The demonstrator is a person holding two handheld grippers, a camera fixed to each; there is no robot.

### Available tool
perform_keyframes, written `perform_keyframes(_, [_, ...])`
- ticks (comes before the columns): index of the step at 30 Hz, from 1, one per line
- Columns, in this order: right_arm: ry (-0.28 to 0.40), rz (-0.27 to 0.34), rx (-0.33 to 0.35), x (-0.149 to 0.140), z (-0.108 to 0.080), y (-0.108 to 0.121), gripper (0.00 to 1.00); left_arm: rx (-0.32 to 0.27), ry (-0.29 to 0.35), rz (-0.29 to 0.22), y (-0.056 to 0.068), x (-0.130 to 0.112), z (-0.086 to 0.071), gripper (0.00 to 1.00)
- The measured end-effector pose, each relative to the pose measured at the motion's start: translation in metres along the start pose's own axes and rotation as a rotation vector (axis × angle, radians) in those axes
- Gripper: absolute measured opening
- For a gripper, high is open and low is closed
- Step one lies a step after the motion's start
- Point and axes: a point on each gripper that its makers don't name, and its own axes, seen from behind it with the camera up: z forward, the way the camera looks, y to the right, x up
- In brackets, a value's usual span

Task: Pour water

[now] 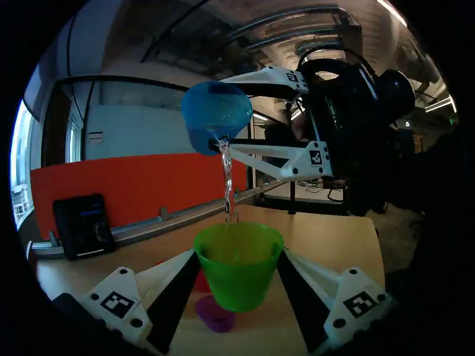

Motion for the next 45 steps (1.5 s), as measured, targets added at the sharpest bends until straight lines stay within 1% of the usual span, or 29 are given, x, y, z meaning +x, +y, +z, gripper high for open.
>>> perform_keyframes(15, [0.005,-0.072,-0.026,0.001,0.0,0.011,0.92,-0.004,-0.002,0.0,0.001,-0.001,0.001,0.86])
perform_keyframes(29, [0.009,-0.169,-0.049,0.006,0.001,0.023,0.92,-0.008,-0.001,0.001,0.003,0.002,0.003,0.86])
perform_keyframes(45, [0.019,-0.271,-0.068,0.014,0.003,0.029,0.92,-0.007,-0.001,-0.005,0.003,0.002,0.003,0.86])
